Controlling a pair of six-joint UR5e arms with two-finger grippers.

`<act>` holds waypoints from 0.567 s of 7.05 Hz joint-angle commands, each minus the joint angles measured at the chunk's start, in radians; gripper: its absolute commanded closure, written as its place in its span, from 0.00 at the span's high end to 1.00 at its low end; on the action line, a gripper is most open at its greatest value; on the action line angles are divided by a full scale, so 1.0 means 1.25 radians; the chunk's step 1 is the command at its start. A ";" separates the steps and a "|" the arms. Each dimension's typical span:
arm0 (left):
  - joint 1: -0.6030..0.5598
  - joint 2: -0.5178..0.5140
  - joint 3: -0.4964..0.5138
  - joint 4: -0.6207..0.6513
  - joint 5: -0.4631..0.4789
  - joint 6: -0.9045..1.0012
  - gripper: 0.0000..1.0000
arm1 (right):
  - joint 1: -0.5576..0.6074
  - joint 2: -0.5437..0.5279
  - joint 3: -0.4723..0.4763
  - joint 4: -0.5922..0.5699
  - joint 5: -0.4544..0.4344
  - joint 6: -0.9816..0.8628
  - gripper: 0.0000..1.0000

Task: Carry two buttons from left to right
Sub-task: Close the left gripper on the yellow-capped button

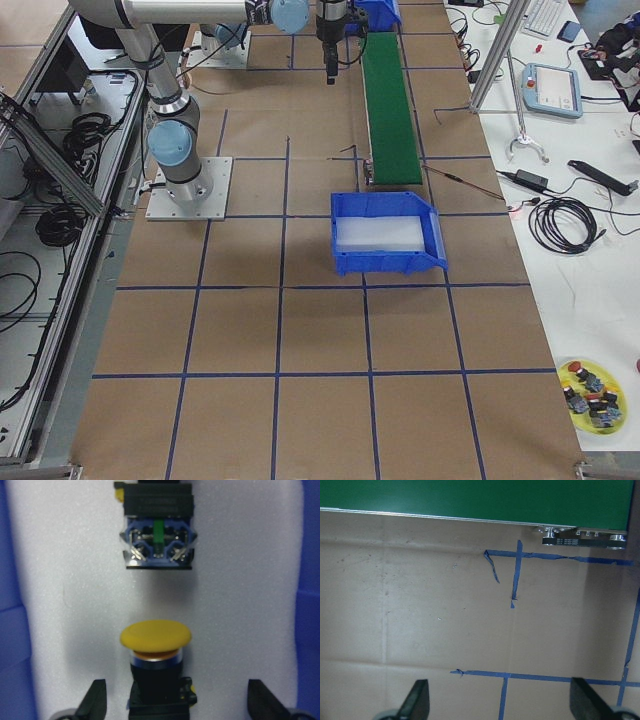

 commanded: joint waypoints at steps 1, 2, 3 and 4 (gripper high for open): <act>0.001 0.004 0.006 -0.001 -0.002 -0.001 0.79 | 0.000 0.000 0.001 0.000 0.000 0.000 1.00; 0.001 0.008 0.009 -0.002 -0.005 -0.001 0.55 | 0.000 0.001 0.001 0.000 0.000 0.000 1.00; 0.001 0.008 0.009 -0.005 -0.005 -0.002 0.40 | 0.000 0.001 0.001 0.000 0.000 0.000 1.00; 0.001 0.009 0.010 -0.005 -0.005 -0.005 0.18 | 0.000 0.000 0.001 0.000 0.000 0.000 1.00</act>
